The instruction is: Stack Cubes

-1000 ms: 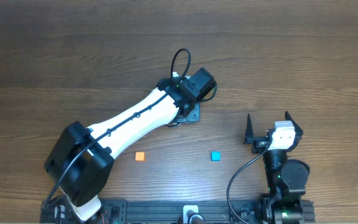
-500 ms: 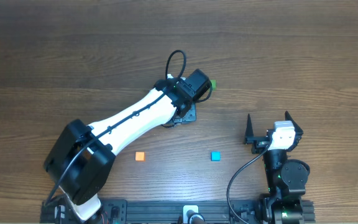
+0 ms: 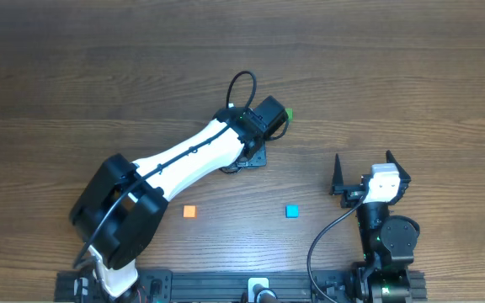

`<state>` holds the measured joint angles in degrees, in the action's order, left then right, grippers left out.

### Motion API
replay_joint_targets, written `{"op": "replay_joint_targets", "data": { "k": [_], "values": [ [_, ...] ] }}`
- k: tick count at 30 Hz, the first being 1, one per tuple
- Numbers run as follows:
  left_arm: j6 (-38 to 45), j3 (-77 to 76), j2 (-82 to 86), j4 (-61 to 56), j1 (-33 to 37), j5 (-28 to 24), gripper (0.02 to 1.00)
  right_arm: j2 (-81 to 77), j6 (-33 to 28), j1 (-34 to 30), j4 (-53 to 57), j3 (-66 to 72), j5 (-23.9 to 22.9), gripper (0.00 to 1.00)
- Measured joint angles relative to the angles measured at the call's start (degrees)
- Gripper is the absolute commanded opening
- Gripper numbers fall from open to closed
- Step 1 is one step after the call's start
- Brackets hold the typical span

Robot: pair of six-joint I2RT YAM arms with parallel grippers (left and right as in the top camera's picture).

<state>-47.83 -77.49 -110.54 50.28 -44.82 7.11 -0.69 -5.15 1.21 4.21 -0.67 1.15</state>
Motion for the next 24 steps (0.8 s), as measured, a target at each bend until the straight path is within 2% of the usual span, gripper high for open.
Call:
{"op": "replay_joint_targets", "data": {
  "k": [24],
  "values": [
    [0.0, 0.0, -1.0, -0.2, 0.1, 0.4, 0.069, 0.0, 0.0, 0.0, 0.0, 0.0, 0.0, 0.991]
  ]
}}
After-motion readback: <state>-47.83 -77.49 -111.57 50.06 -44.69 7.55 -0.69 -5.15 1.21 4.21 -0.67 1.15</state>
